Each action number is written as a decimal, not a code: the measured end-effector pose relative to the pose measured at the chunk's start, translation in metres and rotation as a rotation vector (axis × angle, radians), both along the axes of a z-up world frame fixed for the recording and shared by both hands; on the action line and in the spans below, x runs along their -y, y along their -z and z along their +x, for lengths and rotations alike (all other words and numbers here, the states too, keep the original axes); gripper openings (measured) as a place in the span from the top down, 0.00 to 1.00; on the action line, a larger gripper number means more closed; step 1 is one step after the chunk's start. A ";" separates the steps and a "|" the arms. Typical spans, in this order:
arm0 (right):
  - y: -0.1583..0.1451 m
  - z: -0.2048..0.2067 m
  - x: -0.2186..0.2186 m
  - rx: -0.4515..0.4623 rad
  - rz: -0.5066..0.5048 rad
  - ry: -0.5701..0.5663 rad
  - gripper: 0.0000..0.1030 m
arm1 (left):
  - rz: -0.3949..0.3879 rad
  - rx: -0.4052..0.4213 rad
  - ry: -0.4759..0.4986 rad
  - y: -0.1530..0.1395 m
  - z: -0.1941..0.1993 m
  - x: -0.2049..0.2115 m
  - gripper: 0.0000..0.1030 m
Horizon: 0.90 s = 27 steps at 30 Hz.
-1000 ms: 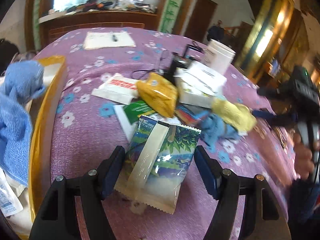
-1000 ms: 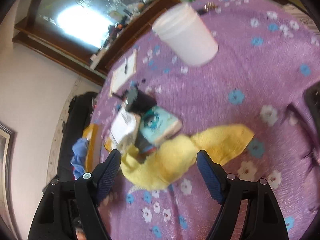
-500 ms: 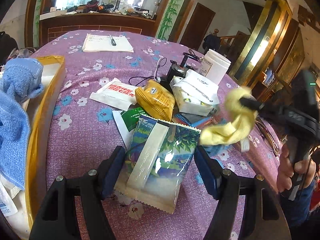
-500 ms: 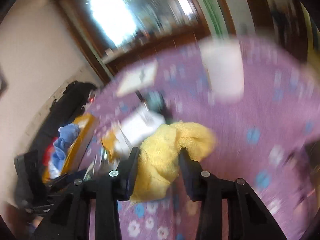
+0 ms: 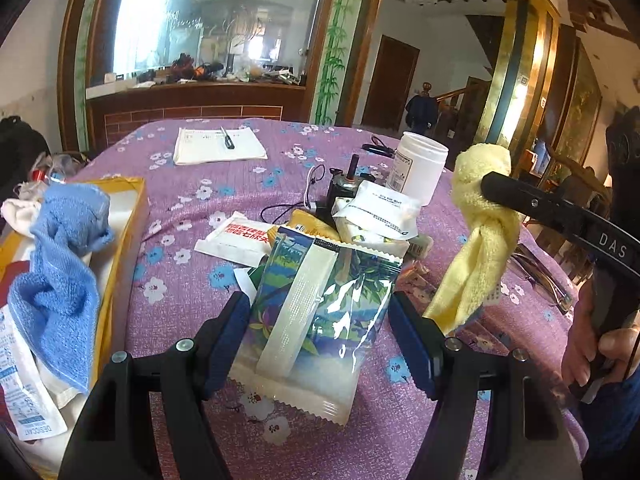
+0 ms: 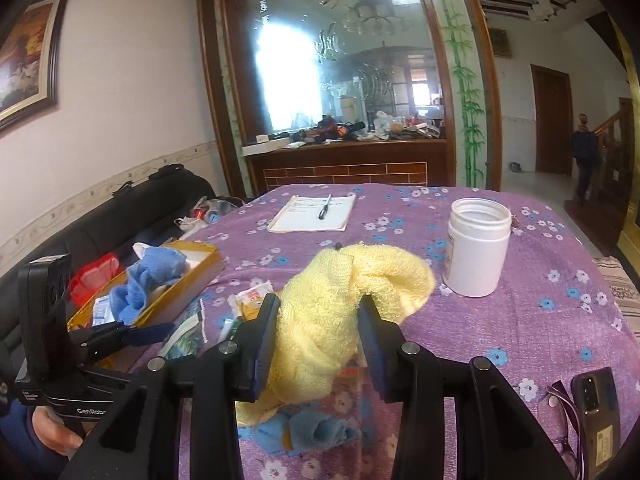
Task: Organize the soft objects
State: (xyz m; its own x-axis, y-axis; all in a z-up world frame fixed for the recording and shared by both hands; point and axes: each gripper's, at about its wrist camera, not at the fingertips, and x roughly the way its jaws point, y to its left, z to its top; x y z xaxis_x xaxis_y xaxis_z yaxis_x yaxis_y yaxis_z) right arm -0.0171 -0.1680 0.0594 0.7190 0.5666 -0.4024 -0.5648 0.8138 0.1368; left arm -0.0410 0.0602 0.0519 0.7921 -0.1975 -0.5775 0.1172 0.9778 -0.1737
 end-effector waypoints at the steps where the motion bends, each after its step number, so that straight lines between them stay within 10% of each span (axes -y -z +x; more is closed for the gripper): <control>1: 0.000 0.000 -0.001 -0.003 0.001 -0.003 0.59 | 0.002 0.003 -0.003 0.000 0.000 0.000 0.31; 17: 0.000 -0.001 0.001 -0.011 0.022 -0.020 0.59 | -0.005 0.020 -0.025 -0.002 -0.003 -0.004 0.31; 27: -0.002 -0.002 0.004 -0.014 0.041 -0.038 0.59 | -0.033 -0.168 -0.088 0.018 0.015 -0.012 0.27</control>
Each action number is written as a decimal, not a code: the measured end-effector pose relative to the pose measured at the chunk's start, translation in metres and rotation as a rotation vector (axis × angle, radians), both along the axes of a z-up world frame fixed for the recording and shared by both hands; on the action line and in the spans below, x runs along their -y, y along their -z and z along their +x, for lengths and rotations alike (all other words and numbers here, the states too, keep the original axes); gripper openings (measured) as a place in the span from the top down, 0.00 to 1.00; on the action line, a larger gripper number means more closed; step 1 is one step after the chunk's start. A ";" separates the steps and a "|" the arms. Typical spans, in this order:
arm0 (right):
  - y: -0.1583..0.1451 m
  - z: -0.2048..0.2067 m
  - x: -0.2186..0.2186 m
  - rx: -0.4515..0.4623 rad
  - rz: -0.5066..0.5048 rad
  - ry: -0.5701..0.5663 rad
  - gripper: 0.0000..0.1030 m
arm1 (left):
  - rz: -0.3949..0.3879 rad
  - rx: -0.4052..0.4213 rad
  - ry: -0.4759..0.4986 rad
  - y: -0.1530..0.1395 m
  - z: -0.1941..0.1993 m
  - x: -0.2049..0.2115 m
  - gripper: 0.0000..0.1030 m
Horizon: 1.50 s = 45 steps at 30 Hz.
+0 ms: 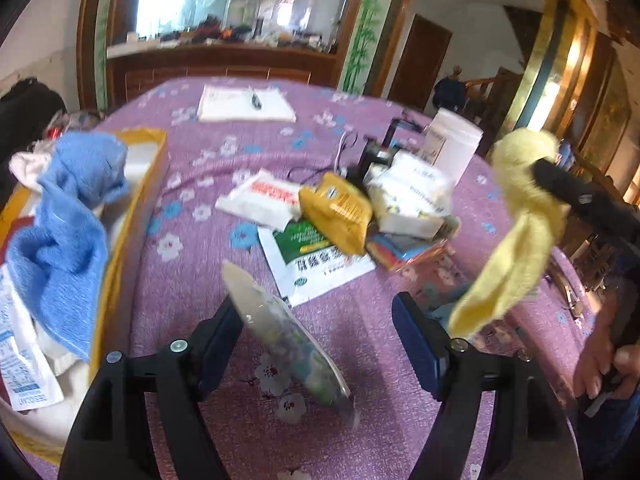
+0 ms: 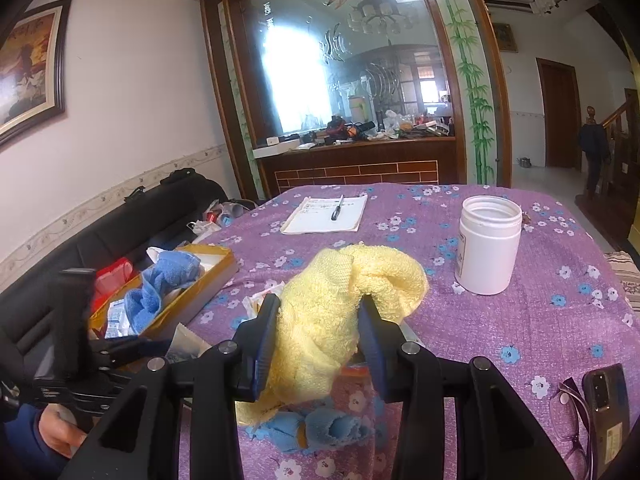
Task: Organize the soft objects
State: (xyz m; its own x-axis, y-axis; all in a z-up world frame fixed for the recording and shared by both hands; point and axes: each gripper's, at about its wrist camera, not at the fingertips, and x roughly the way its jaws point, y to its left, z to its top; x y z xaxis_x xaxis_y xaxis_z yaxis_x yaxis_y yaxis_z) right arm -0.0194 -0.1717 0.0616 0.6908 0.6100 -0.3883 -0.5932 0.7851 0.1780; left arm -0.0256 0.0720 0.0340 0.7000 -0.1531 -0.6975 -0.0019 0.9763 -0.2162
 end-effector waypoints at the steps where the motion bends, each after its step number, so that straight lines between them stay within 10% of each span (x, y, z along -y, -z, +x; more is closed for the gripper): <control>1: 0.000 0.000 0.000 0.000 0.002 -0.002 0.59 | -0.001 -0.028 -0.007 0.004 0.005 0.000 0.29; 4: -0.001 -0.002 0.000 -0.003 0.009 -0.008 0.58 | -0.022 -0.082 -0.022 0.014 0.012 -0.004 0.76; 32: 0.002 0.000 -0.012 -0.046 0.049 -0.079 0.58 | -0.109 0.106 -0.058 -0.049 -0.035 -0.038 0.86; 45: -0.041 -0.028 -0.131 -0.045 0.014 -0.306 0.58 | -0.117 0.200 -0.279 -0.071 -0.092 -0.154 0.86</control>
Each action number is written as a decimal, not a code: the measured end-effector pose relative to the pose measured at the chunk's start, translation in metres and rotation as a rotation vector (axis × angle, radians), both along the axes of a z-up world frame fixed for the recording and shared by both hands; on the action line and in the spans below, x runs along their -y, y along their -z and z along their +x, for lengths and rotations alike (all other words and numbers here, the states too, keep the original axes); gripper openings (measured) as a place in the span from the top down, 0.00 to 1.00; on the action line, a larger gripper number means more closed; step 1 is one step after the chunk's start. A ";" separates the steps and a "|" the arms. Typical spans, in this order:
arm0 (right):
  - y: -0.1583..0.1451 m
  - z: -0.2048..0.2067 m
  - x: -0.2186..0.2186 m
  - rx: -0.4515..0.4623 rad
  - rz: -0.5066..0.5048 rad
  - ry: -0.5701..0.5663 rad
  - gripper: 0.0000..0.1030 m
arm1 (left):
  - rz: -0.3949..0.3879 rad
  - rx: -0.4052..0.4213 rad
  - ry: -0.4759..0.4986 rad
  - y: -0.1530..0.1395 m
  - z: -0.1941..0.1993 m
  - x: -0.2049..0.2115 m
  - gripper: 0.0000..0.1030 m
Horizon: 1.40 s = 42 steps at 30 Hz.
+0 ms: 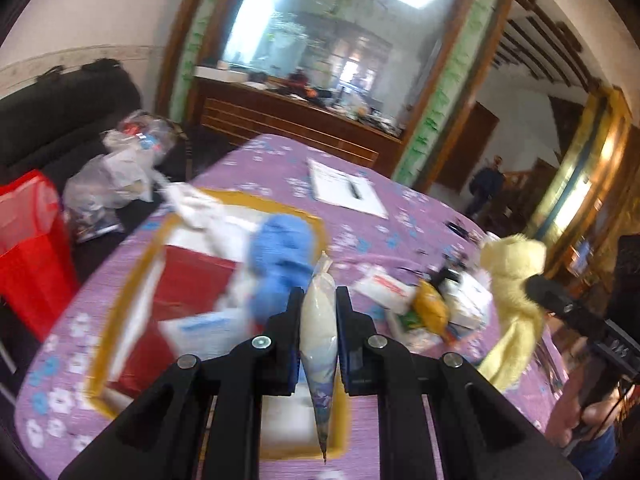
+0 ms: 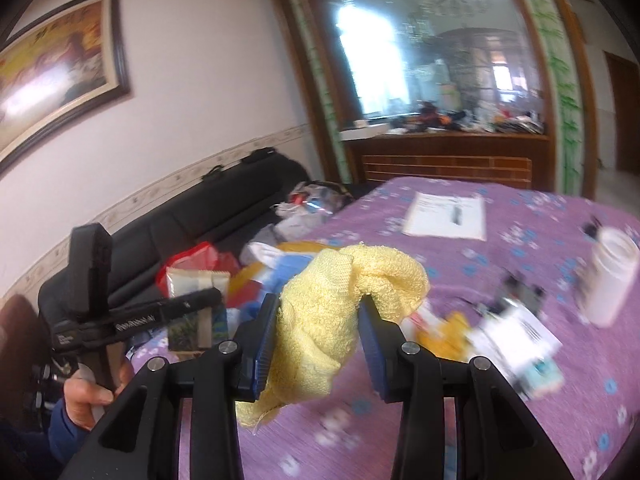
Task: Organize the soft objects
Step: 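Carry the yellow cloth and clear packet to the tray and lower them in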
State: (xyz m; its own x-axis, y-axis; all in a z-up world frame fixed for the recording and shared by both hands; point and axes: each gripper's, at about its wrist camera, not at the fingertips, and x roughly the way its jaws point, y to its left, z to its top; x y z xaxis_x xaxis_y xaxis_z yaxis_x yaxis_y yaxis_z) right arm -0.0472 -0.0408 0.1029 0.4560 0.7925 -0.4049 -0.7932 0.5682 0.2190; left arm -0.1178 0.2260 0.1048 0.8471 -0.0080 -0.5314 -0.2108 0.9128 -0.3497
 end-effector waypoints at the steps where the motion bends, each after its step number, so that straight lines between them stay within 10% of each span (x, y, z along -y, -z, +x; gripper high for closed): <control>1: -0.003 -0.001 -0.013 0.006 -0.007 -0.015 0.58 | -0.005 -0.002 -0.017 0.002 -0.003 -0.009 0.86; 19: 0.033 0.041 -0.226 -0.031 -0.247 -0.079 0.58 | -0.003 -0.085 -0.053 0.047 0.002 -0.049 0.81; 25: 0.054 0.048 -0.249 -0.014 -0.331 -0.068 0.56 | -0.014 -0.085 -0.074 0.054 0.001 -0.057 0.73; 32: 0.054 0.051 -0.247 -0.061 -0.310 -0.081 0.37 | -0.063 -0.053 -0.081 0.056 -0.006 -0.066 0.40; 42: 0.030 0.041 -0.206 -0.084 -0.212 -0.073 0.36 | -0.048 -0.015 -0.094 0.037 -0.017 -0.056 0.35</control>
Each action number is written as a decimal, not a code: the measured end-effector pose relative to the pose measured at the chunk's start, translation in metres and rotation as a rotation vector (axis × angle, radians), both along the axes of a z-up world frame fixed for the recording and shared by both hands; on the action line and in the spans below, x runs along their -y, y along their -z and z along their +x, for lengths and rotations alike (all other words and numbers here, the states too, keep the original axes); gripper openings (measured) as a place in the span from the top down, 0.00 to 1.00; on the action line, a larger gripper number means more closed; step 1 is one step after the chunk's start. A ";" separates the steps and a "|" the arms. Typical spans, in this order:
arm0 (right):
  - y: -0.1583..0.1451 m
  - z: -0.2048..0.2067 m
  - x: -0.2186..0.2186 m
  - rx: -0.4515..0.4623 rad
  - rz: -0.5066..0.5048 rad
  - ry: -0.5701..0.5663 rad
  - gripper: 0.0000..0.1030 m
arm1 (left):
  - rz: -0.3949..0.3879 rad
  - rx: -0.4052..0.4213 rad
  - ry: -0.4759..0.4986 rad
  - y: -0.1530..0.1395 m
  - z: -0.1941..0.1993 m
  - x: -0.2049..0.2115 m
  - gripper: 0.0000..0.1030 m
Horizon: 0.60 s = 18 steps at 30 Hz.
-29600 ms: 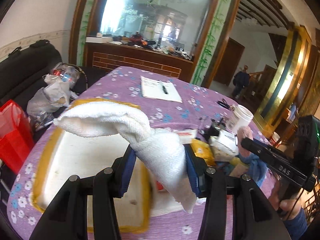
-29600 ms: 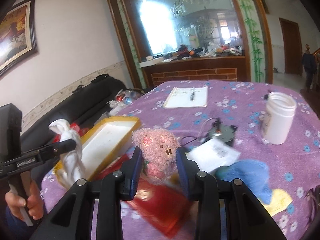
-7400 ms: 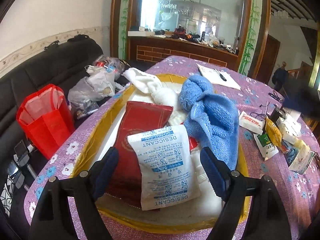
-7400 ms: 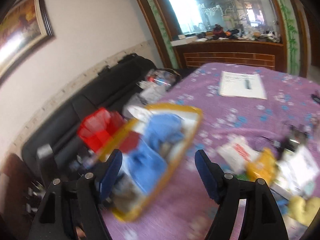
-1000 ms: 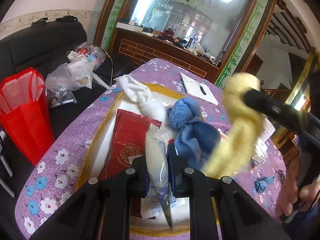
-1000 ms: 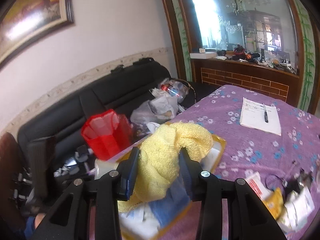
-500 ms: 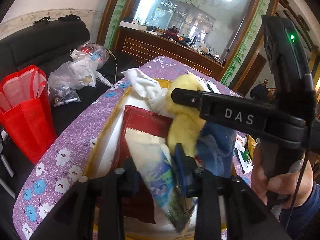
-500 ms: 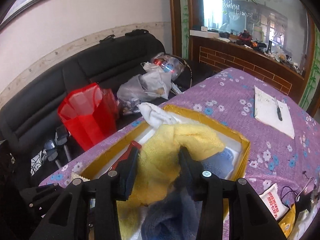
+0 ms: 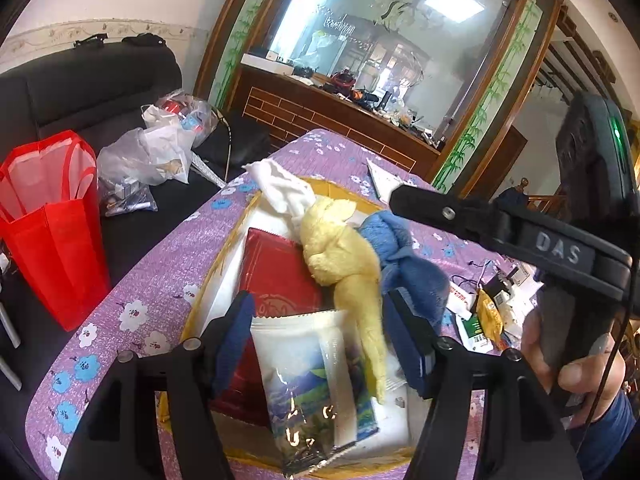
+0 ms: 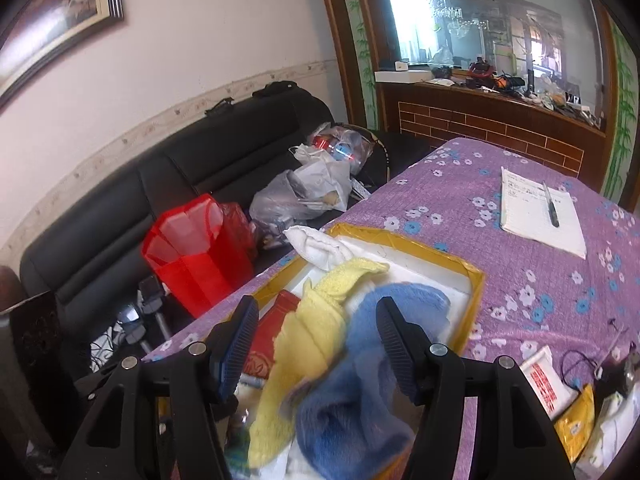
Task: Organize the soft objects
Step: 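Carry the yellow cloth and clear packet to the tray and lower them in, then withdraw both grippers from the tray back to the pile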
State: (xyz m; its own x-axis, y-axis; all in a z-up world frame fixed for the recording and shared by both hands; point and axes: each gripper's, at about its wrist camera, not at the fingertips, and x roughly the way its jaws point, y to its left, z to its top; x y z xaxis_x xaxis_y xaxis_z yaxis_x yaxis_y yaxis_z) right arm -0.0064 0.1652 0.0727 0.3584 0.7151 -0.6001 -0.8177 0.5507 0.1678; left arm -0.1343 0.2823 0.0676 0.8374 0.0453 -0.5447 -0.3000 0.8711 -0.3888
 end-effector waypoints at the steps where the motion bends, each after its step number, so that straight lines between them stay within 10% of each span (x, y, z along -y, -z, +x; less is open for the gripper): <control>1: -0.001 -0.002 0.006 -0.001 0.009 0.005 0.36 | 0.003 0.003 0.001 -0.002 -0.001 0.003 0.33; 18: -0.001 0.010 0.171 -0.122 0.132 0.104 0.36 | 0.138 0.005 0.141 -0.033 0.023 0.094 0.27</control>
State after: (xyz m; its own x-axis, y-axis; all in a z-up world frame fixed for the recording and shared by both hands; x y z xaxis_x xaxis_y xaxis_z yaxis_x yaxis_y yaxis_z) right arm 0.0036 -0.0063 0.0739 0.3647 0.7535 -0.5470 -0.7272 0.5974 0.3381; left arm -0.1114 0.1886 0.1001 0.8434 0.0018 -0.5373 -0.1700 0.9495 -0.2637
